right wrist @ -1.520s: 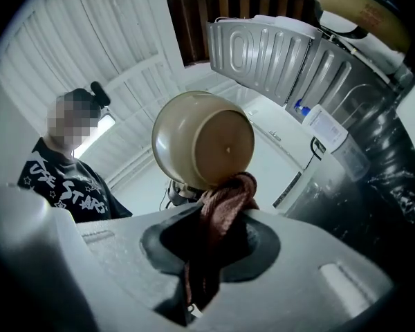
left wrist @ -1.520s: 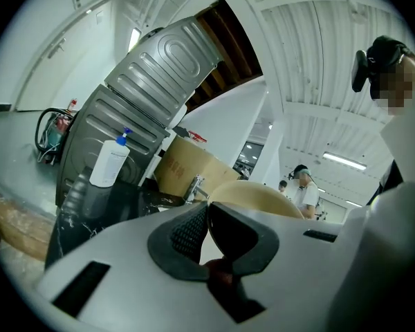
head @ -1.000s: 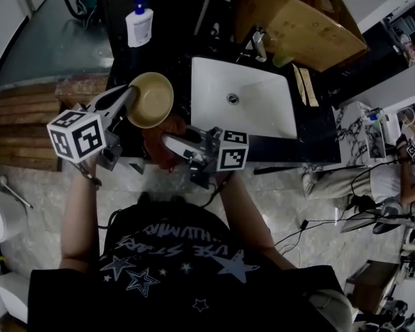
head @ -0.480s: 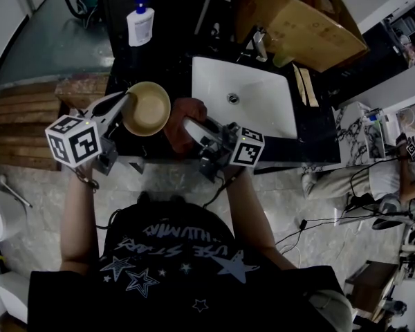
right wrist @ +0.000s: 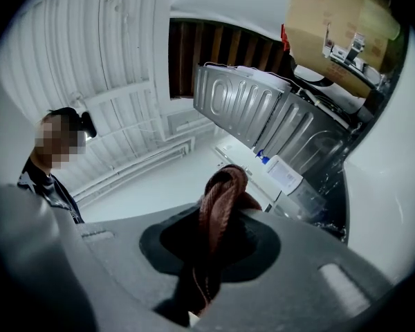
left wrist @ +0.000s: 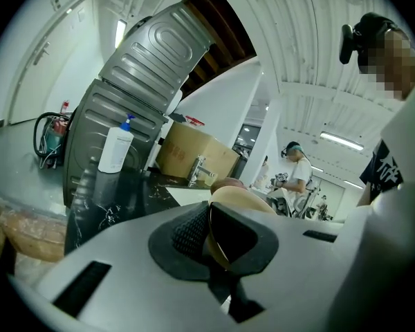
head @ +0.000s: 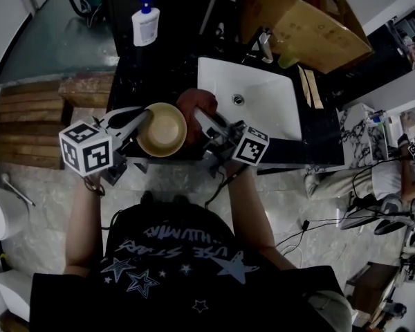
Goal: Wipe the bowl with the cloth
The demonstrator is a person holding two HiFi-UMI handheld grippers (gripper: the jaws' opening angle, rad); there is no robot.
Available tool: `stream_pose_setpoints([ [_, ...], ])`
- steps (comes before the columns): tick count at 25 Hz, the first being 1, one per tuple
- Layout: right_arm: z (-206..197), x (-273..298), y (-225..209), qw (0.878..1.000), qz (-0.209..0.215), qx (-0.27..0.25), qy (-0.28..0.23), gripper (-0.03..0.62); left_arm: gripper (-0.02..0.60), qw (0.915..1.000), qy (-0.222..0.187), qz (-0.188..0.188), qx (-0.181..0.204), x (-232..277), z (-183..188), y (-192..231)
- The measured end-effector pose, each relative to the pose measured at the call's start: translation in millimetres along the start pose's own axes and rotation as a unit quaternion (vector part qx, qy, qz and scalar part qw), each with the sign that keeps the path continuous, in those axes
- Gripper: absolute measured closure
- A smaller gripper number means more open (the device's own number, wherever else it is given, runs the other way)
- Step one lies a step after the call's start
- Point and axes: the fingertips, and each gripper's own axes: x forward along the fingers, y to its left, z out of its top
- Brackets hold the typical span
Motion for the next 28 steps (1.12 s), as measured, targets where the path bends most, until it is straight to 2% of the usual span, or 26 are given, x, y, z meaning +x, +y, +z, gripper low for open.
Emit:
stream_pose_setpoints([
  [6, -4.6, -1.7, -17.2, 0.999, -0.046, -0.007, -0.009, 0.531, 0.561, 0.9999, 0.003, -0.009, -0.008, -3.3, -2.7, 5.6],
  [10, -4.0, -6.2, -24.4, 0.997, -0.075, -0.013, -0.020, 0.531, 0.561, 0.9989, 0.015, 0.036, -0.028, -6.4, -8.9, 32.7],
  [14, -3.8, -15.6, -29.3, 0.994, -0.100, -0.011, -0.035, 0.531, 0.561, 0.9969, 0.037, 0.049, -0.049, -2.0, -16.3, 53.2],
  [19, -0.3, -17.6, -36.4, 0.990, -0.133, -0.027, -0.043, 0.530, 0.561, 0.9931, 0.075, 0.074, -0.052, 10.7, -24.2, 81.7],
  [24, 0.6, -18.6, -39.2, 0.985, -0.161, -0.037, -0.050, 0.530, 0.561, 0.9897, 0.100, 0.070, -0.074, 24.1, -33.1, 95.9],
  [28, -0.1, -20.5, -36.2, 0.983, -0.172, -0.045, -0.052, 0.530, 0.561, 0.9886, 0.124, 0.059, -0.062, 32.4, -39.4, 97.2],
])
